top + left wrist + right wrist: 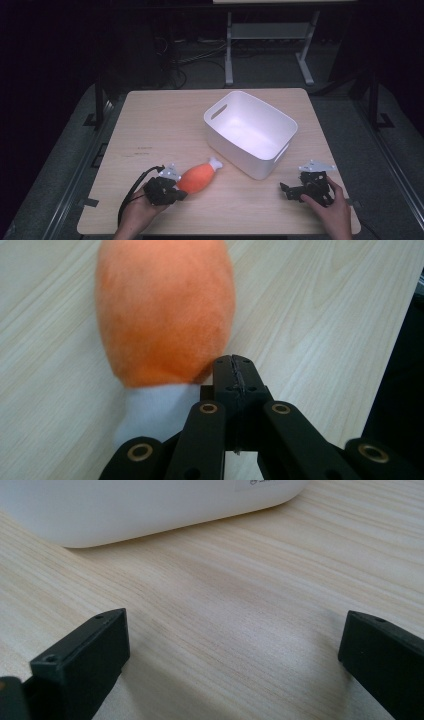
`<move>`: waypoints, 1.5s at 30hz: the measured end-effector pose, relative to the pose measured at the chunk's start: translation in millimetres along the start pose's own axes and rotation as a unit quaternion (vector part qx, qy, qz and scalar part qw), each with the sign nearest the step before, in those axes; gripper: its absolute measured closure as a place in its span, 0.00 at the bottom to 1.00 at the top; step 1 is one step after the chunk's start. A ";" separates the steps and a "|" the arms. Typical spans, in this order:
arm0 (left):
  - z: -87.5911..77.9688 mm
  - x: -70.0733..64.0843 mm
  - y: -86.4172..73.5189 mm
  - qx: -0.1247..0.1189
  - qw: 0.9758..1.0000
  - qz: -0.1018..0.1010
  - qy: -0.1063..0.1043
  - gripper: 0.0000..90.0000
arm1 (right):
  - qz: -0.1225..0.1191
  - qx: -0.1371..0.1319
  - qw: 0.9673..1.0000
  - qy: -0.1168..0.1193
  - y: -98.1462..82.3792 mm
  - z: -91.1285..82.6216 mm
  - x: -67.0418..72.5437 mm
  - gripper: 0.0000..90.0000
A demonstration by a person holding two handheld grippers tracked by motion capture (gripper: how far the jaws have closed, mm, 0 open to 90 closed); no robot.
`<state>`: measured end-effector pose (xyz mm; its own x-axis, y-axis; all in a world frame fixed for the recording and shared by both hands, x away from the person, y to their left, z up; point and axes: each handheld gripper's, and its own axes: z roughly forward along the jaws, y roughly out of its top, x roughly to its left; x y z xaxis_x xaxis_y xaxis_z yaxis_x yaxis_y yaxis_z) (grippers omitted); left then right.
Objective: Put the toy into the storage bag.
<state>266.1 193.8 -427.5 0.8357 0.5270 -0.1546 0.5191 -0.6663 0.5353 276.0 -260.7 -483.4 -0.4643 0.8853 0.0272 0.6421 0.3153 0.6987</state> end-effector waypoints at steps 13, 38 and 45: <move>-15.9 5.4 -4.3 -0.007 1.000 -0.003 0.005 1.00 | 0.000 0.000 1.000 0.000 0.0 0.0 -0.1 0.00; -42.5 21.6 26.5 -0.004 0.999 0.029 0.022 0.40 | 0.000 0.000 1.000 0.000 0.0 0.0 0.0 0.00; -32.7 21.8 38.2 0.011 0.998 0.047 0.035 0.19 | 0.000 0.000 1.000 0.000 0.0 0.0 0.0 0.00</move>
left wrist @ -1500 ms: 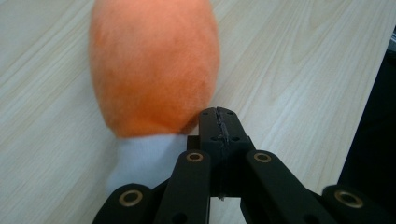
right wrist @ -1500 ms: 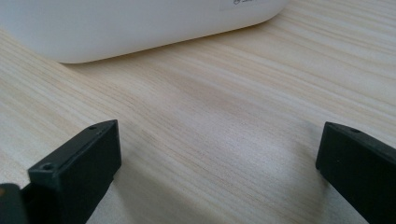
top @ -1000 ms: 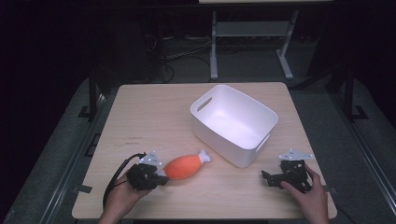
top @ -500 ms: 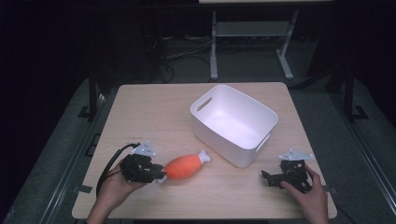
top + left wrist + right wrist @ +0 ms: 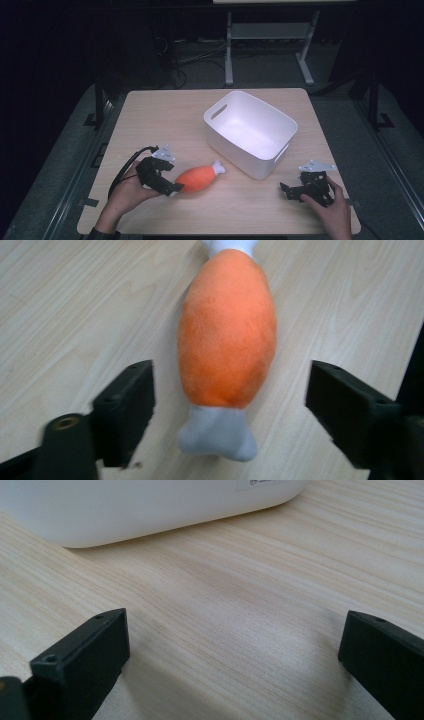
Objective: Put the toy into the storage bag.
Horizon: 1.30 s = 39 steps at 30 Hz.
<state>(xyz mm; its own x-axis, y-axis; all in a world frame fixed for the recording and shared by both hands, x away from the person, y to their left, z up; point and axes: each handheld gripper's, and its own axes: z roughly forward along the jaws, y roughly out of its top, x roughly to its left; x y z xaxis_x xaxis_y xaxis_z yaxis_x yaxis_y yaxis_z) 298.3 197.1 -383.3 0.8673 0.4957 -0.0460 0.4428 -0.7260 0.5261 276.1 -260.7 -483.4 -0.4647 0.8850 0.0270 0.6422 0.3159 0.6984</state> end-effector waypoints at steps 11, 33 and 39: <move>17.3 -2.0 17.5 0.018 1.000 0.024 -0.002 0.14 | 0.000 0.000 1.000 0.000 0.0 0.0 0.0 0.00; 50.1 -0.2 41.6 0.040 0.998 0.055 -0.015 0.14 | 0.000 0.000 1.000 0.000 0.0 0.0 0.0 0.00; 61.1 0.4 44.0 0.052 0.997 0.057 -0.015 0.14 | 0.000 0.000 1.000 0.000 0.0 0.0 0.0 0.00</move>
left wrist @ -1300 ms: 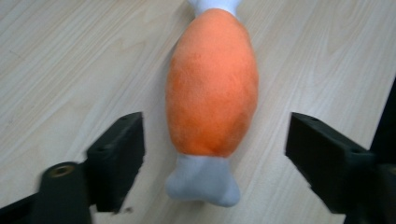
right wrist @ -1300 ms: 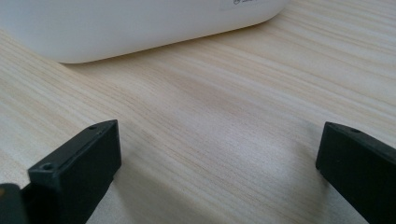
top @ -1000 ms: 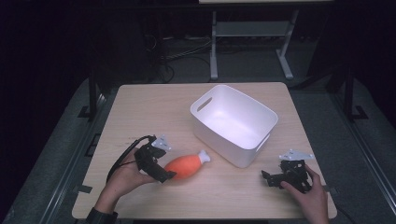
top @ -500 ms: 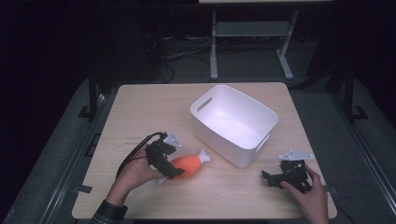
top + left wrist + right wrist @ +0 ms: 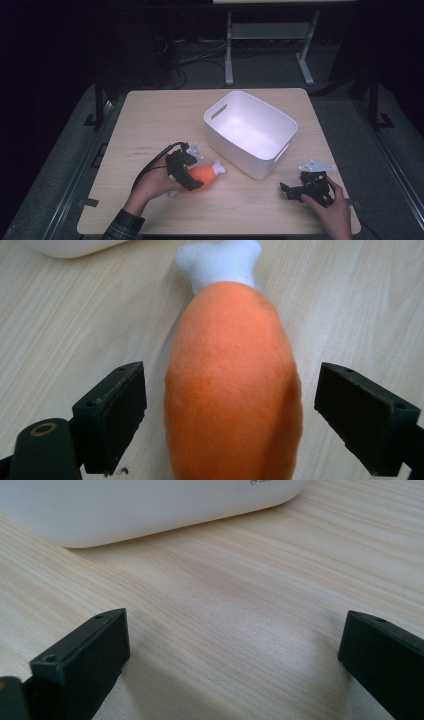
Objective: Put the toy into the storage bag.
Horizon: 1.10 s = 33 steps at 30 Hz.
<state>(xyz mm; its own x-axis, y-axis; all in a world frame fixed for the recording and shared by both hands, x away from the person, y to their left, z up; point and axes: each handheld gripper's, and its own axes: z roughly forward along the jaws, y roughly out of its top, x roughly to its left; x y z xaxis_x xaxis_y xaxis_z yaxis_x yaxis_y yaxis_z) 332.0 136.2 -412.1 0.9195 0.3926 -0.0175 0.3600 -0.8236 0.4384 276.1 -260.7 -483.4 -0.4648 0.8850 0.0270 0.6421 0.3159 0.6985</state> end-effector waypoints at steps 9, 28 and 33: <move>13.4 1.6 2.7 0.024 1.000 0.009 -0.003 0.14 | 0.000 0.000 1.000 0.000 0.0 0.0 0.0 0.00; 32.2 2.3 0.5 0.052 0.999 0.013 -0.007 0.14 | 0.000 0.000 1.000 0.000 0.0 0.0 0.0 0.00; 32.5 3.1 0.2 0.053 0.999 0.011 -0.008 0.15 | 0.000 0.000 1.000 0.000 0.0 0.0 0.0 0.00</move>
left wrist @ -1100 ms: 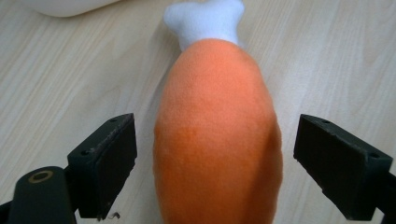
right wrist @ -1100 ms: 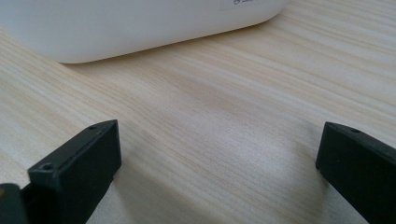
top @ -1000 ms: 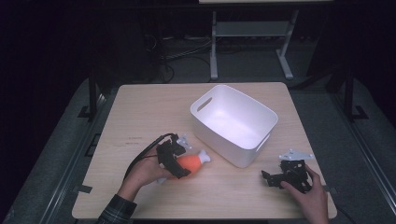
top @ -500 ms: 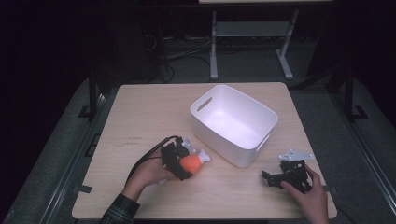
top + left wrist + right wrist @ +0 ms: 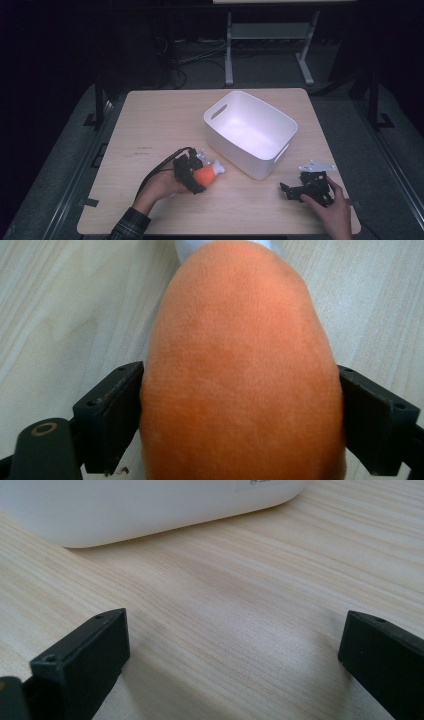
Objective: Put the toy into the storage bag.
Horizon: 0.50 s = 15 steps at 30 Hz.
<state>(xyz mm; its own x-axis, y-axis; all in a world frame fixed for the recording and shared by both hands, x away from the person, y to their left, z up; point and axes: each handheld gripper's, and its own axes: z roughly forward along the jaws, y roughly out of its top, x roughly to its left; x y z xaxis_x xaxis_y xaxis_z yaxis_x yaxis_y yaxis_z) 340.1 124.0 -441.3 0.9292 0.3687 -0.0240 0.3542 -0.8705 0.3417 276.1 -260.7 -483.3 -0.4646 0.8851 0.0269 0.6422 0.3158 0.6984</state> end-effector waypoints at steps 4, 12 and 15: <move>-0.7 0.2 -0.4 -0.002 1.000 -0.004 -0.004 0.17 | 0.000 0.000 1.000 0.000 0.0 0.0 0.0 0.00; -2.7 0.8 -2.5 -0.011 1.000 -0.011 -0.013 0.24 | 0.000 0.000 1.000 0.000 0.0 0.0 0.0 0.00; -3.7 0.9 -3.5 -0.012 1.000 -0.012 -0.015 0.25 | 0.000 0.000 1.000 0.000 0.0 0.0 0.0 0.00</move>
<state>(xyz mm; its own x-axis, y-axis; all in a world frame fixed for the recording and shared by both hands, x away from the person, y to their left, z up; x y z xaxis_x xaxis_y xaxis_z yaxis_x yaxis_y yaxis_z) 339.3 128.6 -439.1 0.9232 0.3796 -0.0598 0.3744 -0.8536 0.3622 276.1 -260.7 -483.4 -0.4647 0.8850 0.0270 0.6421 0.3159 0.6985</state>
